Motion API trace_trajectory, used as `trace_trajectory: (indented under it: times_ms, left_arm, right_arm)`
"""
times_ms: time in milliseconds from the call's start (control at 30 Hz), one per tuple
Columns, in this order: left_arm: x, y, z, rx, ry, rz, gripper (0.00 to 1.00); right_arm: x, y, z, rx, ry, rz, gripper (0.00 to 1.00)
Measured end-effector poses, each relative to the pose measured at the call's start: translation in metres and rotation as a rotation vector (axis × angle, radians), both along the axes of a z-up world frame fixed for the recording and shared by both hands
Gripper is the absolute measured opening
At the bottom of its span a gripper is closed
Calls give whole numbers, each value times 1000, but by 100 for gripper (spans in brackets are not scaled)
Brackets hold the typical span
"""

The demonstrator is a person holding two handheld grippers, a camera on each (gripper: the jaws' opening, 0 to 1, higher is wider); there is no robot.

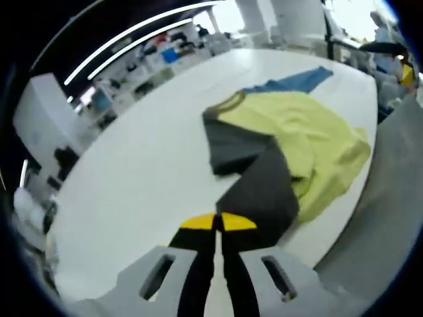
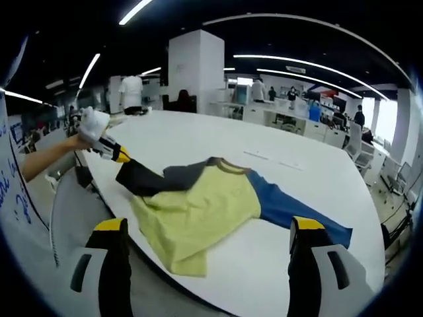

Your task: Fold the garment on the visible template until the final outline fits inside the template.

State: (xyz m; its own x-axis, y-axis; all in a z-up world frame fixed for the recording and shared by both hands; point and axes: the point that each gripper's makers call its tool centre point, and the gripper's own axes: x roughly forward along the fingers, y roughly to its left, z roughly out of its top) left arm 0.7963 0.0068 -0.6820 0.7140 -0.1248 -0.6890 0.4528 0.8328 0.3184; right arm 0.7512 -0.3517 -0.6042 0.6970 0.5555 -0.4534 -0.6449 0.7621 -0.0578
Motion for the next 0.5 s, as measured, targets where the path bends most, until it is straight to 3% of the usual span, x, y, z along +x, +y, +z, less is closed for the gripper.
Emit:
trace_trajectory:
  times_ms: [500]
  left_arm:
    - [5, 45, -2, 44, -22, 82, 0]
  right_arm:
    - [2, 5, 6, -17, -6, 8, 100]
